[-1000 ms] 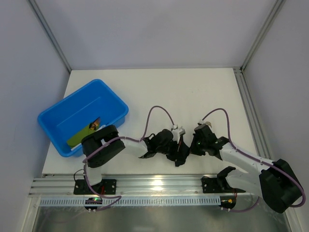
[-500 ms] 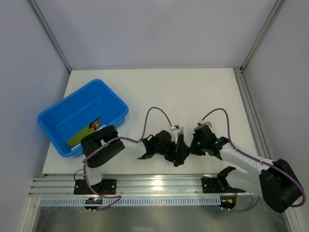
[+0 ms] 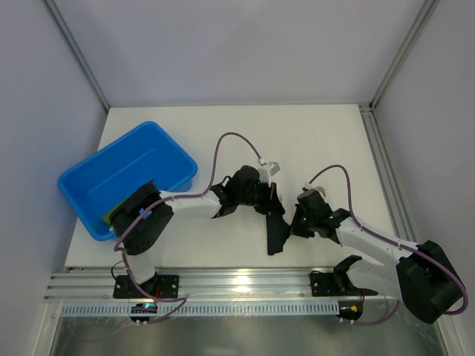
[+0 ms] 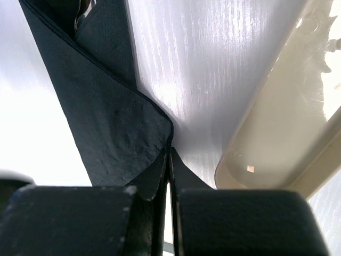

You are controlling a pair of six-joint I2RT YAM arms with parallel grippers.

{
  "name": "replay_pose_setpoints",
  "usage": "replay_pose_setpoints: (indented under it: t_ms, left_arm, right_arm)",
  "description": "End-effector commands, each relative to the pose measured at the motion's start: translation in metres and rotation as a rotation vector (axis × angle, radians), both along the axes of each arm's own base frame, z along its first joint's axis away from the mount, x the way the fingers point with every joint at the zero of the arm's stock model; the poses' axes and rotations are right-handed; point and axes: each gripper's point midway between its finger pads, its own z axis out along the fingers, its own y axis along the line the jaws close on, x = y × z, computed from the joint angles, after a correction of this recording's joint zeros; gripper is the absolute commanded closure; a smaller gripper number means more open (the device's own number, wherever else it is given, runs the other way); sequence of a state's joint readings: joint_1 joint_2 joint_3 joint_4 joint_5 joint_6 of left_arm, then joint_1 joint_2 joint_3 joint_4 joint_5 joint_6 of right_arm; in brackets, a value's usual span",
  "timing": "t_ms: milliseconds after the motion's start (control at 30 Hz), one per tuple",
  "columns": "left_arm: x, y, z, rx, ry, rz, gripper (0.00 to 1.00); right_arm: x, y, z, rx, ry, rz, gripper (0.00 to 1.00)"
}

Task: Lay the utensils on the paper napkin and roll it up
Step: Roll the napkin at the center of the board.

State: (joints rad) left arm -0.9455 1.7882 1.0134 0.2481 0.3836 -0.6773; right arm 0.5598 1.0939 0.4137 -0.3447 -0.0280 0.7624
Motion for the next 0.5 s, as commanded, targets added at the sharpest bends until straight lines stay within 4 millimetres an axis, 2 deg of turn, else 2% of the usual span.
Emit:
replay_pose_setpoints:
  t_ms: [0,33,100,133,200,300,467]
  left_arm:
    - [0.015,-0.005,0.000,-0.076,0.052,-0.029,1.00]
    - [0.022,-0.004,-0.009,-0.082,0.079,-0.016,1.00]
    - [0.027,-0.010,-0.010,-0.110,0.083,-0.012,1.00]
    - [0.026,-0.012,-0.017,-0.109,0.097,-0.021,1.00]
    - [0.027,-0.017,-0.017,-0.146,0.104,-0.019,1.00]
    - [0.025,-0.017,-0.030,-0.136,0.116,-0.015,1.00]
    - [0.028,0.000,-0.071,-0.010,0.150,0.067,1.00]
  right_arm:
    - [-0.009,-0.015,-0.012,-0.088,0.035,0.007,0.96]
    - [-0.009,-0.015,-0.012,-0.086,0.036,0.008,0.96]
    - [-0.009,-0.014,-0.012,-0.087,0.037,0.008,0.96]
    - [-0.008,-0.014,-0.012,-0.085,0.035,0.008,0.96]
    - [-0.008,-0.013,-0.012,-0.083,0.036,0.009,0.96]
    - [-0.007,-0.013,-0.012,-0.082,0.037,0.010,0.96]
    - [-0.006,-0.012,-0.013,-0.084,0.037,0.009,0.96]
